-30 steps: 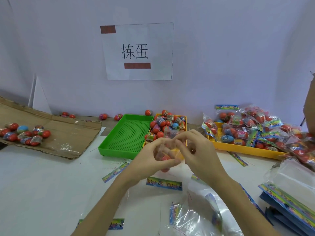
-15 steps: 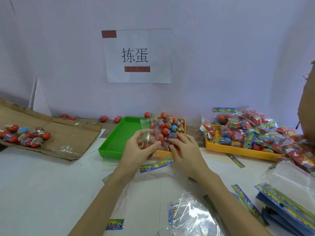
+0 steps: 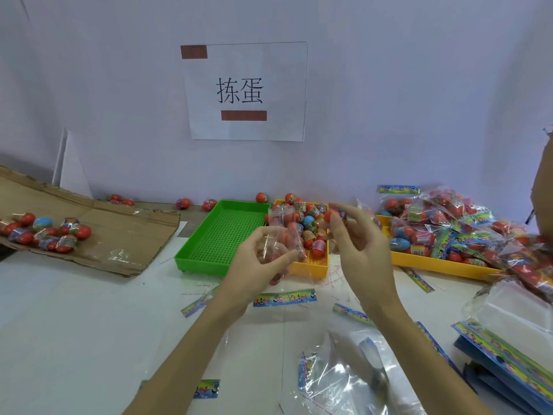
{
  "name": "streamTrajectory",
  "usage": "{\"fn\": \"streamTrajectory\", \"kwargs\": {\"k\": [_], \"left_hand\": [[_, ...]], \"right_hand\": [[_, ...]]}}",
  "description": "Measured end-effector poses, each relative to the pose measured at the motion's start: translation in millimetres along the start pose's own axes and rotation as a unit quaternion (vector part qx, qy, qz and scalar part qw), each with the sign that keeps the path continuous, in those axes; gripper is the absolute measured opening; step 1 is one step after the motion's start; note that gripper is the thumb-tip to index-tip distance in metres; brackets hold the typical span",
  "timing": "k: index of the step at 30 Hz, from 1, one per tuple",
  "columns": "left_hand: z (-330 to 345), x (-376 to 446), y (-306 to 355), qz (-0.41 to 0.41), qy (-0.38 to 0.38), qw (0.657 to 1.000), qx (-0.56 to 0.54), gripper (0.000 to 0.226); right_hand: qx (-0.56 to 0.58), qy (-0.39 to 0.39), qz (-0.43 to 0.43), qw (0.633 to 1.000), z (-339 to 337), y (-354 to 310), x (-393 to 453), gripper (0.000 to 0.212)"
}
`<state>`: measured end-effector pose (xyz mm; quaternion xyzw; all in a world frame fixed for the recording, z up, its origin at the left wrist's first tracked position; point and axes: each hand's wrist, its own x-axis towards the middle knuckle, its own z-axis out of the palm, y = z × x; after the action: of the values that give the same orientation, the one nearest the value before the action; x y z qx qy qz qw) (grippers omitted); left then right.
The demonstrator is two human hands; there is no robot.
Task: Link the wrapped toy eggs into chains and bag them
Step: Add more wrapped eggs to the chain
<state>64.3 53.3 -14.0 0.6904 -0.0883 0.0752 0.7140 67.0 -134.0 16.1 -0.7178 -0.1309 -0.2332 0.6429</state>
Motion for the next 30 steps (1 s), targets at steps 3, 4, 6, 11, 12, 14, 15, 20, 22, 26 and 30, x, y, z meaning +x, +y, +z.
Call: {"fn": "streamTrajectory", "kwargs": {"k": [3, 4, 6, 11, 12, 14, 15, 20, 22, 26, 30], "left_hand": [[4.1, -1.9, 0.4, 0.003, -0.031, 0.999, 0.025, 0.049], [5.6, -2.4, 0.6, 0.005, -0.039, 0.999, 0.033, 0.051], [8.7, -3.5, 0.6, 0.017, -0.048, 0.998, 0.047, 0.053], [12.1, -5.6, -0.3, 0.043, -0.059, 0.995, 0.067, 0.050], [12.5, -5.7, -0.6, 0.049, -0.065, 0.995, 0.064, 0.049], [13.9, -5.9, -0.9, 0.059, -0.076, 0.994, 0.052, 0.050], [14.6, -5.7, -1.4, 0.060, -0.078, 0.994, 0.048, 0.051], [15.1, -5.1, -4.2, 0.055, -0.065, 0.996, 0.029, 0.055], [14.6, -5.4, -3.7, 0.056, -0.059, 0.996, 0.023, 0.056], [13.7, -5.8, -1.1, 0.058, -0.048, 0.997, 0.013, 0.056], [15.8, -7.0, 2.3, 0.060, -0.031, 0.998, 0.009, 0.050]], "right_hand": [[0.038, -0.005, 0.014, 0.999, 0.8, -4.6, -1.5, 0.024], [0.054, -0.009, 0.017, 0.998, 1.6, -5.9, -2.1, 0.022], [0.078, -0.018, 0.019, 0.997, 2.5, -7.5, -2.9, 0.021], [-0.008, -0.008, -0.062, 0.998, -0.2, -11.1, -4.9, 0.014], [-0.030, -0.008, -0.083, 0.996, -0.9, -11.4, -5.2, 0.015], [-0.039, -0.028, -0.101, 0.994, -1.2, -11.0, -5.5, 0.019], [-0.045, -0.041, -0.107, 0.992, -0.9, -10.3, -5.7, 0.020], [-0.163, -0.047, -0.167, 0.971, -0.5, -0.2, -4.6, 0.028], [-0.177, -0.044, -0.179, 0.967, -0.6, 2.9, -3.9, 0.029], [-0.180, -0.041, -0.199, 0.962, -1.2, 4.8, -2.9, 0.029], [-0.208, -0.044, -0.206, 0.955, -1.6, 5.9, -2.1, 0.025]]}}
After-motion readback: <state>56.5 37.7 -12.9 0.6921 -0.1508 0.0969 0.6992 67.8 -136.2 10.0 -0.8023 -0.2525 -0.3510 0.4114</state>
